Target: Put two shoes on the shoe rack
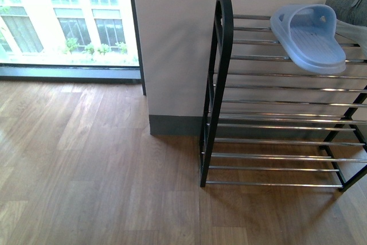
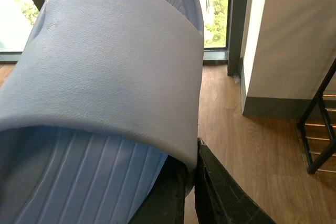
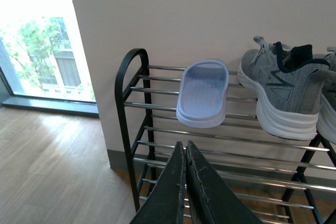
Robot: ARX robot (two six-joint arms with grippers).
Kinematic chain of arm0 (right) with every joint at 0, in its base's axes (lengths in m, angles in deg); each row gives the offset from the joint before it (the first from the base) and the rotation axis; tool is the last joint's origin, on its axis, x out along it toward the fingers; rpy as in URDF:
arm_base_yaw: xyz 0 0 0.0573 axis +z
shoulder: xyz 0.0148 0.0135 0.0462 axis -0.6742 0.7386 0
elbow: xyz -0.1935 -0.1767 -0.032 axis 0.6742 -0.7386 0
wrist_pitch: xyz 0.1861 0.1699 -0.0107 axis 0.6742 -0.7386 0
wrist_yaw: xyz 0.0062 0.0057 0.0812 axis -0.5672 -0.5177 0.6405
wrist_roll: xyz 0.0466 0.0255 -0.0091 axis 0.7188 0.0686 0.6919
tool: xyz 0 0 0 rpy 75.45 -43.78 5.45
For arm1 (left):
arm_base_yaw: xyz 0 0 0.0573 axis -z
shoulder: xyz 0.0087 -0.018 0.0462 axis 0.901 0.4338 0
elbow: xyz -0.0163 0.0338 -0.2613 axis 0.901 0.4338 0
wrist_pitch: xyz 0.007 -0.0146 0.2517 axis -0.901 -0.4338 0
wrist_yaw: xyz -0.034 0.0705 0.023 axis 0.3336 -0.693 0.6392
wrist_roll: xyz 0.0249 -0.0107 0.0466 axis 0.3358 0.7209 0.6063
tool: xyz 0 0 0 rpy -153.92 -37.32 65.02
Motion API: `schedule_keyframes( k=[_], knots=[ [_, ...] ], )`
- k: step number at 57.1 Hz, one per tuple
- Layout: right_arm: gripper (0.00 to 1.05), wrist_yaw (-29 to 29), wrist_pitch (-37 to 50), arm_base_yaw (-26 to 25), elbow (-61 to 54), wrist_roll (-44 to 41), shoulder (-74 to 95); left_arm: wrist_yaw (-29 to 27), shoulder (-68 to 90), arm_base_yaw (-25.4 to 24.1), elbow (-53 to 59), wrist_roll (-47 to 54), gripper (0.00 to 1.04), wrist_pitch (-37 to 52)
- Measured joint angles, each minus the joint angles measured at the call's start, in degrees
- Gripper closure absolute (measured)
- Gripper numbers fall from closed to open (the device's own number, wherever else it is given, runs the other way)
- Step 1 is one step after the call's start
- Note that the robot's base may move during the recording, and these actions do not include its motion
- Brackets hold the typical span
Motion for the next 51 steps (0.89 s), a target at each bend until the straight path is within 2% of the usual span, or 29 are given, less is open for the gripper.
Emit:
schedule_keyframes(
  k=[35, 41, 51],
  knots=[
    [1.03, 0.0, -13.07, 0.0, 0.0, 0.0, -13.27, 0.0, 0.0, 0.0, 0.0, 0.0, 1.03, 0.0],
    [1.03, -0.11, -21.81, 0.0, 0.02, 0.0, -20.09, 0.0, 0.0, 0.0, 0.0, 0.0, 1.03, 0.0],
    [1.03, -0.09, -23.15, 0.0, 0.02, 0.0, -22.95, 0.04, 0.0, 0.0, 0.0, 0.02, 1.03, 0.0]
  ],
)
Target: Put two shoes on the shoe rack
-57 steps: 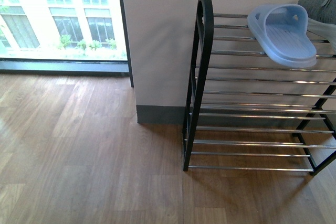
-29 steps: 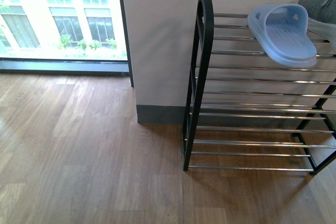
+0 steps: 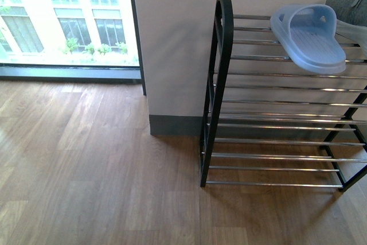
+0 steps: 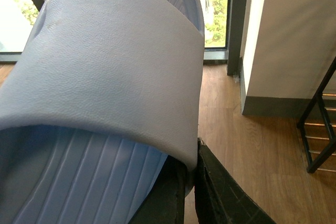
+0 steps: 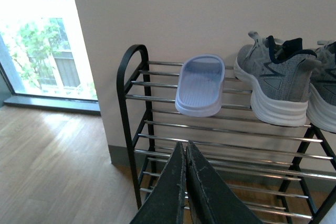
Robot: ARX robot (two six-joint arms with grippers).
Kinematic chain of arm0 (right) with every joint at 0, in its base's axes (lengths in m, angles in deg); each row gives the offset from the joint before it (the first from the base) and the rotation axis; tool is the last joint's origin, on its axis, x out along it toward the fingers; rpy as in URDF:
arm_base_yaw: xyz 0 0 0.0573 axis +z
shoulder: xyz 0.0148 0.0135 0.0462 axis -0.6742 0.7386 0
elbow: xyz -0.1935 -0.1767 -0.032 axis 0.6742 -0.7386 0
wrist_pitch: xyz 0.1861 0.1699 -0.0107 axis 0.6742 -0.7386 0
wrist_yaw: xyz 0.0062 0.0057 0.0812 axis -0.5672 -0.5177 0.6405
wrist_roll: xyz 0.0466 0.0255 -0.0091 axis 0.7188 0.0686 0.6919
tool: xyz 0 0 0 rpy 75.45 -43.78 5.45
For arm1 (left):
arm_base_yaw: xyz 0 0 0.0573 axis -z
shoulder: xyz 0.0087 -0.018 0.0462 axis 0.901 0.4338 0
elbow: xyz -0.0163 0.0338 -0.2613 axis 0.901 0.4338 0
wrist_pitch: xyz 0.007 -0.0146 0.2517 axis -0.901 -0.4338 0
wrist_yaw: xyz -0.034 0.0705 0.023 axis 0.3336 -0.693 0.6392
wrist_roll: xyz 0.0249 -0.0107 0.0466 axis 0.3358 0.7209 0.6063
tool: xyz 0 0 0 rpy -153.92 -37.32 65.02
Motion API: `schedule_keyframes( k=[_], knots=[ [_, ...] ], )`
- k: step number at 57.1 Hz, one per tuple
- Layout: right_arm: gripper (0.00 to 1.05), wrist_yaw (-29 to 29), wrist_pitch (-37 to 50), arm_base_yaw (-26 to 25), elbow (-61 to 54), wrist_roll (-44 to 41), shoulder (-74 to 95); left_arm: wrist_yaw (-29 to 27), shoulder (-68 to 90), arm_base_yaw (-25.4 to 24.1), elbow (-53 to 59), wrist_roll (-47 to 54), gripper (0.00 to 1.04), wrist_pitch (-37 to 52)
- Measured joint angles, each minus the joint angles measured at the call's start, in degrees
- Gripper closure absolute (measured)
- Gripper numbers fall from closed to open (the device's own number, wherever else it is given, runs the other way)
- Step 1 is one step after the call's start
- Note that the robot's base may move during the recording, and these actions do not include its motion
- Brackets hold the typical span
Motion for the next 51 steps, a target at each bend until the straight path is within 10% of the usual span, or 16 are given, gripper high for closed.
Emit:
schedule_keyframes(
  k=[11, 38, 51],
  knots=[
    [1.0, -0.02, 0.0, 0.0, 0.0, 0.0, -0.13, -0.07, 0.0, 0.0, 0.0, 0.0, 1.03, 0.0],
    [0.08, 0.15, 0.0, 0.0, 0.0, 0.02, -0.17, -0.24, -0.04, 0.0, 0.0, -0.04, 1.03, 0.0],
    [0.09, 0.04, 0.0, 0.0, 0.0, 0.0, -0.2, -0.07, -0.09, 0.02, 0.0, -0.04, 1.03, 0.0]
  ],
)
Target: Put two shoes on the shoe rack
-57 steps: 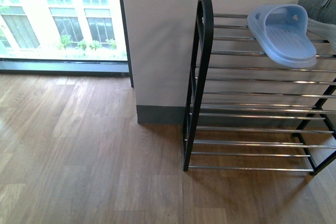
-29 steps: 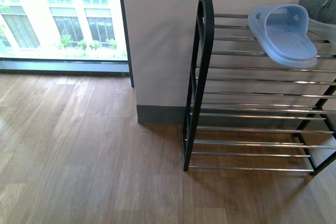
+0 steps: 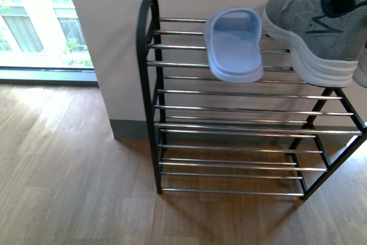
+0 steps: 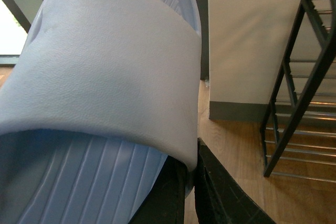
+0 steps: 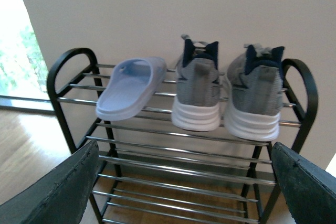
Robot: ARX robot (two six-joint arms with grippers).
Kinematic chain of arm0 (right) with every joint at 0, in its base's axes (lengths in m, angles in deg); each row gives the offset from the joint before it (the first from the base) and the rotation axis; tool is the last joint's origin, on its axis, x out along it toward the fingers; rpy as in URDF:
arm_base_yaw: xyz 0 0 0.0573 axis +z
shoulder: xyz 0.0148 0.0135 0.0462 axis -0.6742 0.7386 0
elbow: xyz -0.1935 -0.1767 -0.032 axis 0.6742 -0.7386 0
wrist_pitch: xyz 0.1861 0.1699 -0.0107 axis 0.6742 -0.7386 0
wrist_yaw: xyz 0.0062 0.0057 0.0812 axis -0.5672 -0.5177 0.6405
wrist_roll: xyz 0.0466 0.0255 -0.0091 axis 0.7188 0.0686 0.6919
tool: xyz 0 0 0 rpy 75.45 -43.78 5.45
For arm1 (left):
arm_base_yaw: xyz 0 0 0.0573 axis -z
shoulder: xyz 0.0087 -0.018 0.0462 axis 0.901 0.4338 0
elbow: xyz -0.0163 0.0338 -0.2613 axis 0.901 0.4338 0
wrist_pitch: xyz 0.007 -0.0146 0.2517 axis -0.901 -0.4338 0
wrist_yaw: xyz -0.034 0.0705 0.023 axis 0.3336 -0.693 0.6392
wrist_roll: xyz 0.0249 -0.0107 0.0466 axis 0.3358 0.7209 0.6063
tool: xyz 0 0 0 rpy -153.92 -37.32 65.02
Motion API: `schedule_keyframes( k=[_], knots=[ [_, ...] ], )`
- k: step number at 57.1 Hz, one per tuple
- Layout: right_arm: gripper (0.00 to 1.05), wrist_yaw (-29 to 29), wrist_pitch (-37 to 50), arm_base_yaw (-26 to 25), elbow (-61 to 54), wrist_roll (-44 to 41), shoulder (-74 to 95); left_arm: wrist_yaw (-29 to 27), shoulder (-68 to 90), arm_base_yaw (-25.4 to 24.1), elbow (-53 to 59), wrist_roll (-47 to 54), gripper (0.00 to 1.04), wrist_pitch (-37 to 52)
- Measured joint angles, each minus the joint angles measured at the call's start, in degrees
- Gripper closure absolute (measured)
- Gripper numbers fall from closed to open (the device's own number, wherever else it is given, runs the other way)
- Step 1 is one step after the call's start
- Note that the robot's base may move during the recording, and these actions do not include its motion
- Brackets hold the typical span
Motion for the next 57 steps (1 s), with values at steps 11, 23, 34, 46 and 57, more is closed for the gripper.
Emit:
schedule_keyframes(
  k=[11, 23, 34, 46, 57],
  knots=[
    [0.09, -0.22, -0.13, 0.0, 0.0, 0.02, 0.0, 0.13, 0.09, 0.02, -0.02, 0.02, 1.03, 0.0],
    [0.09, -0.26, -0.15, 0.0, 0.0, 0.0, 0.0, 0.04, 0.15, 0.02, -0.02, 0.0, 1.03, 0.0],
    [0.09, -0.11, -0.15, 0.0, 0.0, 0.0, -0.04, 0.02, 0.13, 0.04, -0.02, -0.02, 1.03, 0.0],
    [0.09, -0.13, -0.15, 0.0, 0.0, 0.0, -0.04, -0.42, 0.24, 0.09, -0.02, -0.42, 1.03, 0.07],
    [0.09, -0.11, -0.15, 0.0, 0.0, 0.0, -0.02, 3.04, 12.66, -1.92, -5.01, -13.2, 1.03, 8.2]
  ],
)
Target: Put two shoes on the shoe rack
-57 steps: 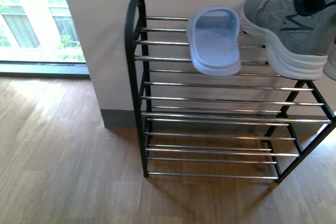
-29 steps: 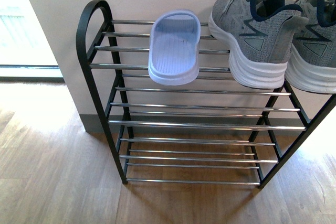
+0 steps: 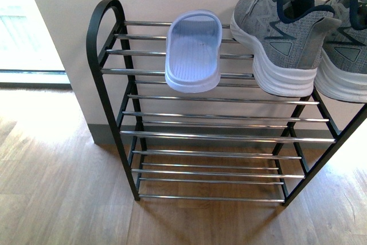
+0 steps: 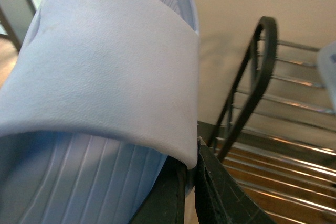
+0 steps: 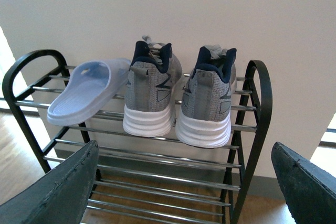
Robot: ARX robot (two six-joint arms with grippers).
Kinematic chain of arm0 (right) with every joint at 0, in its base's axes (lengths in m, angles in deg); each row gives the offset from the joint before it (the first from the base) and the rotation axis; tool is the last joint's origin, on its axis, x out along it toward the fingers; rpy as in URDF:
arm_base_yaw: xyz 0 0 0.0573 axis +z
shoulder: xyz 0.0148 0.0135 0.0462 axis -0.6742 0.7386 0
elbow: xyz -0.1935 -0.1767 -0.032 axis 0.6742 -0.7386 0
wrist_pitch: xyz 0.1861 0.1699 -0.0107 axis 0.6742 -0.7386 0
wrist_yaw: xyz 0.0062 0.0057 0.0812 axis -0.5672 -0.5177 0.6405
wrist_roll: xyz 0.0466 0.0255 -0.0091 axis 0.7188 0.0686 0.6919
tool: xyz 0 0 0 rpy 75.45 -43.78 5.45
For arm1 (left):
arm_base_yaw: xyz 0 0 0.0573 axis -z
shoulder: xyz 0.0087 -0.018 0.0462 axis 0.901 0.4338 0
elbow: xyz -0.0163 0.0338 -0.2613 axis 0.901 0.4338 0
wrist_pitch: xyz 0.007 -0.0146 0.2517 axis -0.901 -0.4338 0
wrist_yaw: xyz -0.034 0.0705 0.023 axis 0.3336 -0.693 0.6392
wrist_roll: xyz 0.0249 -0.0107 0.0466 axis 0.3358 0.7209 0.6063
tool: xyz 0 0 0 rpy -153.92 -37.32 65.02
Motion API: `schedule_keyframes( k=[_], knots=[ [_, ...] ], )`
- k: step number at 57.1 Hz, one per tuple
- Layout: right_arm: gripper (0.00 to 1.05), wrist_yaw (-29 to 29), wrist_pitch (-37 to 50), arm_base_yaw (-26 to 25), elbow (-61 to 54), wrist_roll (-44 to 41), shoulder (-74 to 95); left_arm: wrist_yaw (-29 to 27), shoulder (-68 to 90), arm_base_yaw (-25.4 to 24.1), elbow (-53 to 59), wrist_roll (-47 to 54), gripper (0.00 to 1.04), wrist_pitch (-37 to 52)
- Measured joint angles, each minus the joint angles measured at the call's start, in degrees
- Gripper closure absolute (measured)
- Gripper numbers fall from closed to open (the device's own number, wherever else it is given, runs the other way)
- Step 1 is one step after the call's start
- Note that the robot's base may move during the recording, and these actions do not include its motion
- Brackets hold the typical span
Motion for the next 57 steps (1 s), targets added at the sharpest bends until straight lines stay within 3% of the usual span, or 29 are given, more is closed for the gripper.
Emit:
schedule_keyframes(
  k=[10, 23, 33, 57],
  knots=[
    [0.09, -0.02, 0.0, 0.0, 0.0, 0.0, -0.02, 10.91, 18.38, -2.82, -10.08, -3.65, 1.03, 7.85],
    [0.09, -0.02, 0.0, 0.0, 0.0, 0.0, -0.02, 21.97, 40.68, -5.51, -25.03, -4.55, 1.03, 9.03],
    [0.09, 0.0, 0.0, 0.0, 0.0, 0.0, -0.02, 24.37, 55.15, -6.16, -39.56, -4.35, 1.03, 6.23],
    [0.09, 0.0, 0.0, 0.0, 0.0, 0.0, -0.02, 23.1, 73.77, -4.48, -61.18, -2.25, 1.03, -1.7]
  ],
)
